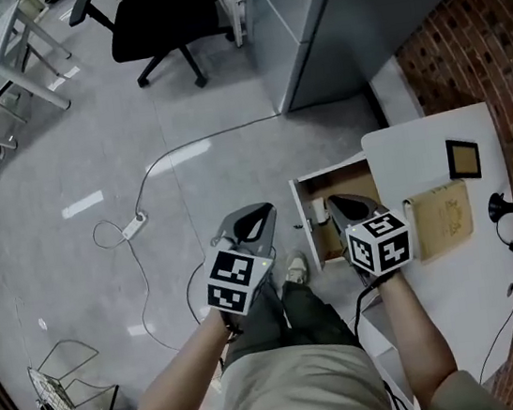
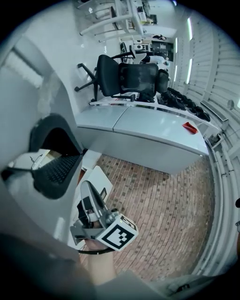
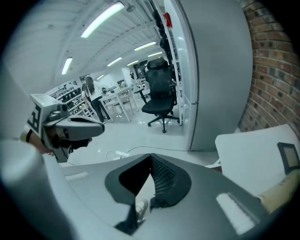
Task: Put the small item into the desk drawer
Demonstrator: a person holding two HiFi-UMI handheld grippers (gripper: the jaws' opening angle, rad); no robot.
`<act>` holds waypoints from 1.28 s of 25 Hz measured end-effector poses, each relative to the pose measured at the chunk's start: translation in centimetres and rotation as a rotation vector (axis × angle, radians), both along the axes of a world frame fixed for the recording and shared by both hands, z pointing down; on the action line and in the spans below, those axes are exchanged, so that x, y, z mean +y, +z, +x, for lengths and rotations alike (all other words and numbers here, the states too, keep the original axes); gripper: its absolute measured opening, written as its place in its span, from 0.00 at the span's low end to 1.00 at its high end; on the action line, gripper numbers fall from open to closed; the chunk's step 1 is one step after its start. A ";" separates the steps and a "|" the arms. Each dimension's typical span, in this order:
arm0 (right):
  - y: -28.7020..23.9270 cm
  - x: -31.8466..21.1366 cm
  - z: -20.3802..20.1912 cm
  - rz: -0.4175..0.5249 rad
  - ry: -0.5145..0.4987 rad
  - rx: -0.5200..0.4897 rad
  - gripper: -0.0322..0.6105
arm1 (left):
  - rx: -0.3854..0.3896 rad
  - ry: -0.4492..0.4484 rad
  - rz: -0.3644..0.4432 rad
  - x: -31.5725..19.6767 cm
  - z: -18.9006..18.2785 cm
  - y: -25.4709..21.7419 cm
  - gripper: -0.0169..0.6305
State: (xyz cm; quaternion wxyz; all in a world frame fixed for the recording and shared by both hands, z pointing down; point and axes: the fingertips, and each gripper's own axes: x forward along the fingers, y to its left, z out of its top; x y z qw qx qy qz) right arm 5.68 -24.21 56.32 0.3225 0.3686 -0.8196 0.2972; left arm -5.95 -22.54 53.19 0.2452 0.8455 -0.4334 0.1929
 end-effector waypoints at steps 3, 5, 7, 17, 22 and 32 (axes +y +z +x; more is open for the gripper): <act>-5.2 0.5 -0.9 0.074 0.000 -0.059 0.06 | -0.007 0.003 0.035 0.4 -0.2 -3.3 0.03; -8.6 0.6 -1.3 0.127 -0.006 -0.091 0.06 | -0.008 0.006 0.061 0.6 -0.2 -5.7 0.03; -11.9 0.7 -1.6 0.182 -0.015 -0.115 0.06 | -0.010 0.013 0.095 0.7 -0.2 -8.2 0.03; -26.3 1.6 -2.7 0.356 -0.015 -0.332 0.06 | -0.097 0.053 0.294 1.8 0.4 -19.4 0.03; -32.2 2.6 -2.8 0.521 -0.084 -0.351 0.06 | -0.087 0.031 0.372 2.1 0.3 -23.8 0.03; -40.2 4.8 -1.5 0.719 -0.143 -0.397 0.06 | 0.005 -0.076 0.484 2.9 0.7 -32.6 0.03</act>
